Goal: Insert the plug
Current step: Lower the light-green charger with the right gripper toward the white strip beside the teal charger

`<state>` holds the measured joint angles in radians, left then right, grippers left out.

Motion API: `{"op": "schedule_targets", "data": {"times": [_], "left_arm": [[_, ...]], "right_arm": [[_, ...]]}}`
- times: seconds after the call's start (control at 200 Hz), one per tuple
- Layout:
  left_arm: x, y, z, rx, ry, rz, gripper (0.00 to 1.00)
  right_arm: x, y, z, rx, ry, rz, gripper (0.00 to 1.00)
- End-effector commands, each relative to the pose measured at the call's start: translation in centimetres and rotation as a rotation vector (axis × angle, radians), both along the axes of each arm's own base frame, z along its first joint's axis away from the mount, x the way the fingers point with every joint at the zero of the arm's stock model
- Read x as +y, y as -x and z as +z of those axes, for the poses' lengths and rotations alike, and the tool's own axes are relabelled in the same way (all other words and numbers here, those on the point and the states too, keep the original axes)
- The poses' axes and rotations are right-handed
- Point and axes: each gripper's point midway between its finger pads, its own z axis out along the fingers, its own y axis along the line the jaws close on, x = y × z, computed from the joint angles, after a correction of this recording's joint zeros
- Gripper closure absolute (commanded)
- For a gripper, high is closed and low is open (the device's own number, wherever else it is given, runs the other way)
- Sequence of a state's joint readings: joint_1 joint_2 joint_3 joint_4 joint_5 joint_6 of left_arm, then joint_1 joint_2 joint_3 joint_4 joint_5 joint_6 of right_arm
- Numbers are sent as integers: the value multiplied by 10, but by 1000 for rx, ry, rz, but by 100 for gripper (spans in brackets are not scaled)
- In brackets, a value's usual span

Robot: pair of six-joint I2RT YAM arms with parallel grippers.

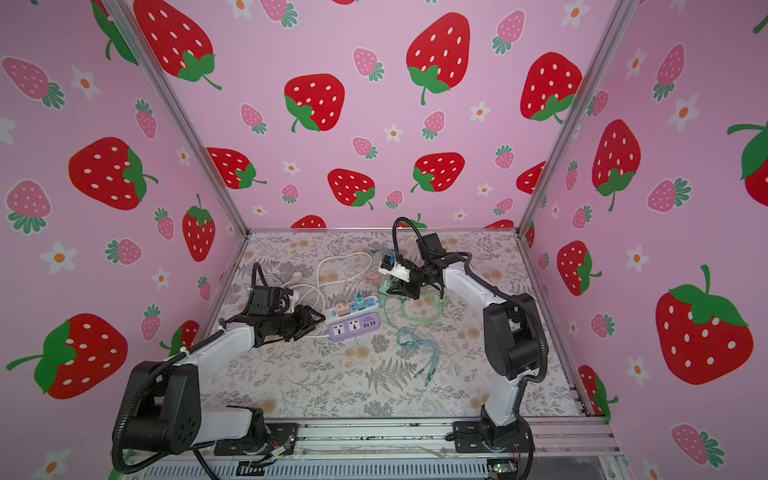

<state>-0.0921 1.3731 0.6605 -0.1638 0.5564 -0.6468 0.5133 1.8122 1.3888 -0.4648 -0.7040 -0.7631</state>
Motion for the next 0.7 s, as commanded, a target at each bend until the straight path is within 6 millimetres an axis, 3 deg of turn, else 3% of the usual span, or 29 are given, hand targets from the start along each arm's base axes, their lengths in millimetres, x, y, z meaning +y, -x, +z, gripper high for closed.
{"op": "schedule_targets", "data": {"times": [0.0,0.185,0.355,0.695], "left_arm": [[-2,-20,14,-61,-13,-7,48],[-5,-28,6,-47,-16,-16,51],[-4,-34,-1,-33,-31,-9,53],[0,-37,-10,-13,-72,-9,56]], "right_arm": [[5,25,13,-21,-25,91,100],[9,39,5,-8,-9,121,100],[26,47,-4,-26,22,157,100],[49,27,-16,-58,58,162,100]]}}
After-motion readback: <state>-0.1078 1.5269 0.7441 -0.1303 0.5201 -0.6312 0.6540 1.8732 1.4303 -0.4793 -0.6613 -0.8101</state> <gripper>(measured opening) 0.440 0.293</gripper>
